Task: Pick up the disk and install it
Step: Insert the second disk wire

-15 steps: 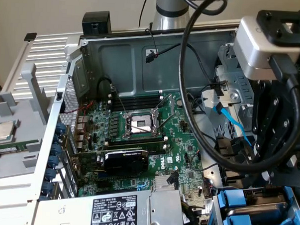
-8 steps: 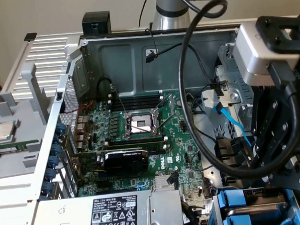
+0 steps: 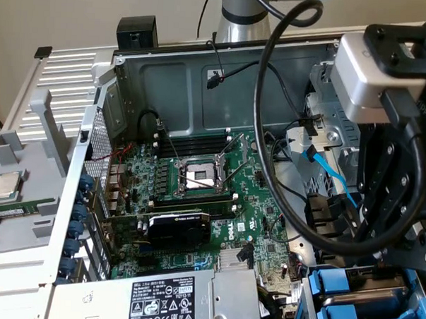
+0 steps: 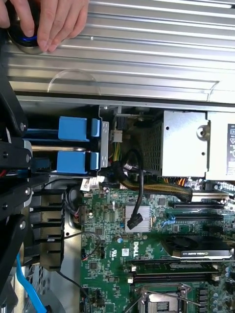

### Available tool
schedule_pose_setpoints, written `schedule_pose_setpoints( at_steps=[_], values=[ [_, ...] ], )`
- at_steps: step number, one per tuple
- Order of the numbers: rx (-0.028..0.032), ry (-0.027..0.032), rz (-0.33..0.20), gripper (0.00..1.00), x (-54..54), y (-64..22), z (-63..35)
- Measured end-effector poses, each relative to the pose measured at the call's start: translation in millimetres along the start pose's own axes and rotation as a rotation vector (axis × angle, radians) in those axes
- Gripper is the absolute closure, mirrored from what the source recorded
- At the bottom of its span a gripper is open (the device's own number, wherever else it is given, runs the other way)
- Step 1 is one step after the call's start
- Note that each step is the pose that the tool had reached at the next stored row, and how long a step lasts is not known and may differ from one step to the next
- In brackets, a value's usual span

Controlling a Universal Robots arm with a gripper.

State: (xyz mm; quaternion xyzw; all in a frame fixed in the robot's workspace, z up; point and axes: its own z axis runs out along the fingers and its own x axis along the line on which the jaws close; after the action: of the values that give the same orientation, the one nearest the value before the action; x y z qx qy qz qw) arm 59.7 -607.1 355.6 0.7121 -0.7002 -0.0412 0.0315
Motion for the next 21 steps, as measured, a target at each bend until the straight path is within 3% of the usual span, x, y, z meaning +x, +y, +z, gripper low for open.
schedule_pose_setpoints(
  at_steps=[7, 21],
  values=[
    [0.0004, -0.0214, -0.002, 0.84, 4.2, 0.0, 0.2],
    [0.0006, -0.0246, -0.003, 0.84, 6.7, -1.9, 2.1]
  ],
)
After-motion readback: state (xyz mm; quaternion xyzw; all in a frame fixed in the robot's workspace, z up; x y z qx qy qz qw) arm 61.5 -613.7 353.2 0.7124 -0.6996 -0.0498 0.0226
